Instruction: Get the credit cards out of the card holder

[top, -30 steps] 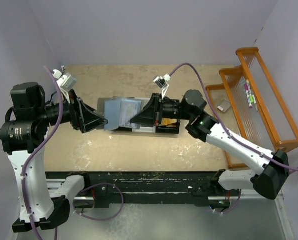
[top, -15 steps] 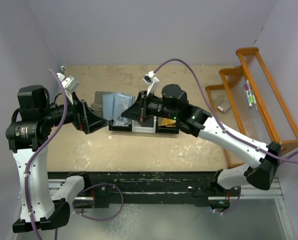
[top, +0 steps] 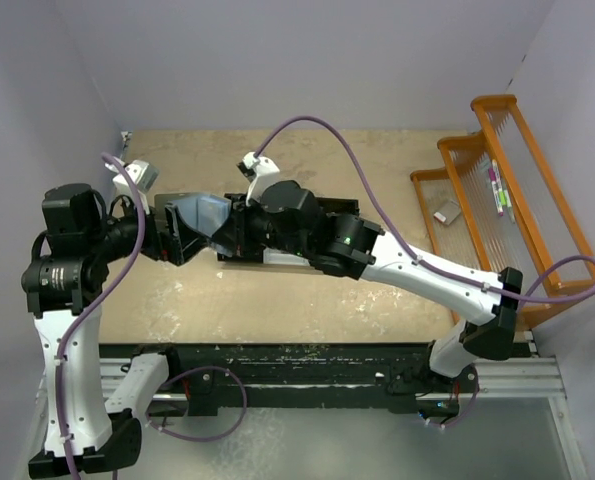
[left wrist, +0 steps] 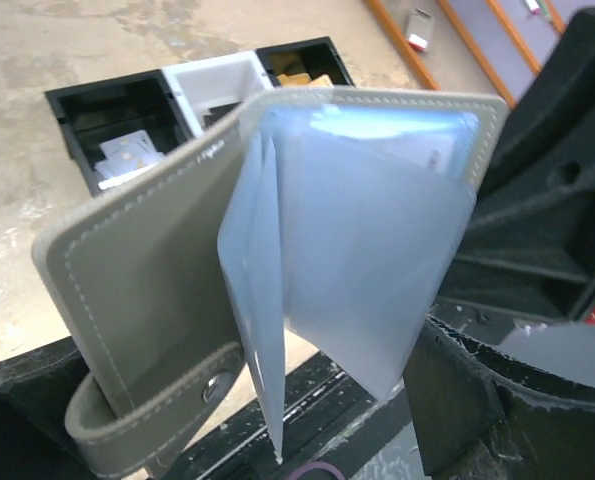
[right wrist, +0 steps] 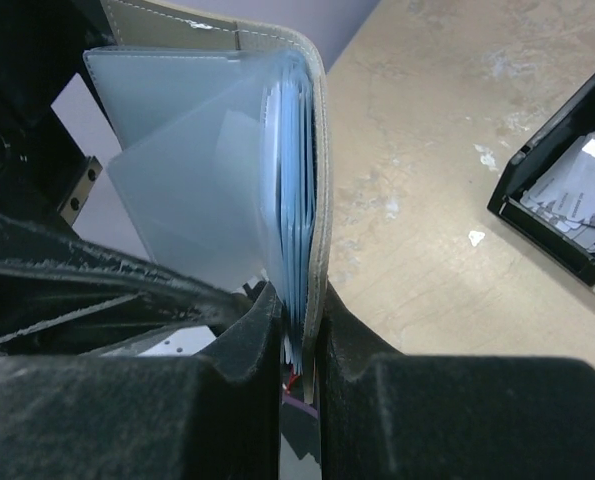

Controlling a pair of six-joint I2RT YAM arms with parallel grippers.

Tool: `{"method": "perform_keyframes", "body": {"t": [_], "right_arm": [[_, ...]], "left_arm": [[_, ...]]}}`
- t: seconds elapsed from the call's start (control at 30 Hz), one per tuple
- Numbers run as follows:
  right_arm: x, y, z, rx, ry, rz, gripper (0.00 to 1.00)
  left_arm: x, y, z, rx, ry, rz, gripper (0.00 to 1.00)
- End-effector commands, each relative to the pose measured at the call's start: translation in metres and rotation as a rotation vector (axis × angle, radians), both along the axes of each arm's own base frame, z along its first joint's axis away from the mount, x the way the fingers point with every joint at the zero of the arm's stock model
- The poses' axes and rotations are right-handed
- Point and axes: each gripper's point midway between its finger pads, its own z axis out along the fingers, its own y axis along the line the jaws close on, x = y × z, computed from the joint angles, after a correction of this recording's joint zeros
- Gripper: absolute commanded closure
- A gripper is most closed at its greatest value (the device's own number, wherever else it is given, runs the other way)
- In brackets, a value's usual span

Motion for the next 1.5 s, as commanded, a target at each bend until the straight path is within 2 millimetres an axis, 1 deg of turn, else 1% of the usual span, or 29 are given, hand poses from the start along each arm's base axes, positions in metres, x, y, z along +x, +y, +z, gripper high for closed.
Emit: {"method": "perform_keyframes", "body": {"t": [0.0,0.1,0.2,0.27,0.33,0.37,0.47,0.53,0.6,0.63,0.67,0.7,0.73,0.77,0.8,0.83,0.87,0.9,0.93,1.0,1.07,1.17,1.23,1.37,1.47], "right_arm": [[0.012,-0.005,0.023,0.009,-0.065,-0.091,1.00],[0.015,-0.009,0.023,0.009,-0.070,-0.120,1.00],[0.014,-0.014,0.021,0.007,-0.072,-0.125,1.00],[0.009,-0.012,0.020,0.016,-0.063,-0.096,0.99],[0.003,-0.008,0.021,0.050,-0.040,-0.068,0.97],[0.001,-0.007,0.022,0.065,-0.041,-0.054,0.94],[-0.010,-0.003,0.023,0.110,-0.041,0.020,0.79],[-0.015,-0.004,0.022,0.145,-0.034,0.088,0.64],[-0.014,-0.014,0.014,0.177,-0.024,0.157,0.45],[-0.010,-0.022,0.018,0.201,-0.023,0.190,0.38],[-0.002,-0.035,0.013,0.209,-0.019,0.237,0.31],[0.002,-0.045,0.012,0.207,-0.033,0.284,0.27],[0.009,-0.056,0.012,0.189,-0.052,0.294,0.24],[0.014,-0.064,0.013,0.161,-0.087,0.301,0.20],[0.017,-0.068,0.015,0.122,-0.135,0.322,0.19],[0.016,-0.069,0.021,0.096,-0.187,0.356,0.18],[0.013,-0.069,0.024,0.071,-0.228,0.400,0.16],[0.009,-0.068,0.034,0.055,-0.297,0.462,0.16],[0.011,-0.066,0.039,0.031,-0.352,0.492,0.14],[0.011,-0.062,0.048,0.018,-0.406,0.541,0.13],[0.008,-0.056,0.057,0.036,-0.470,0.600,0.13],[-0.008,-0.046,0.069,0.107,-0.520,0.720,0.13],[-0.010,-0.037,0.069,0.110,-0.522,0.749,0.13],[-0.018,-0.013,0.051,0.084,-0.490,0.815,0.15],[-0.023,0.004,0.038,0.061,-0.462,0.847,0.19]], "left_arm": [[0.019,0.014,0.005,0.063,-0.073,0.070,0.06],[0.021,0.021,0.005,0.096,-0.093,0.103,0.18],[0.016,0.022,0.007,0.110,-0.103,0.107,0.37],[0.013,0.021,0.006,0.108,-0.099,0.102,0.50],[0.013,0.021,0.006,0.107,-0.097,0.098,0.63],[0.013,0.021,0.006,0.109,-0.097,0.098,0.69],[0.015,0.021,0.008,0.112,-0.100,0.089,0.88],[0.014,0.019,0.011,0.115,-0.104,0.065,0.98],[0.011,0.015,0.015,0.133,-0.124,0.018,1.00],[0.008,0.013,0.017,0.140,-0.131,-0.008,1.00],[0.001,0.009,0.020,0.143,-0.139,-0.056,1.00],[-0.004,0.005,0.020,0.148,-0.140,-0.102,1.00],[-0.009,0.001,0.021,0.150,-0.146,-0.149,1.00],[-0.014,-0.001,0.020,0.161,-0.151,-0.193,1.00],[-0.018,-0.004,0.018,0.158,-0.145,-0.224,1.00],[-0.022,-0.006,0.016,0.160,-0.136,-0.258,1.00],[-0.027,-0.008,0.014,0.156,-0.129,-0.294,1.00],[-0.030,-0.010,0.011,0.151,-0.119,-0.325,1.00],[-0.032,-0.012,0.011,0.145,-0.116,-0.345,1.00],[-0.035,-0.015,0.012,0.137,-0.126,-0.383,1.00],[-0.036,-0.018,0.013,0.119,-0.124,-0.415,1.00],[-0.033,-0.020,0.012,0.101,-0.109,-0.448,1.00],[-0.031,-0.021,0.011,0.093,-0.105,-0.463,1.00],[-0.032,-0.024,0.010,0.075,-0.109,-0.487,1.00],[-0.034,-0.026,0.012,0.068,-0.121,-0.502,1.00]]}}
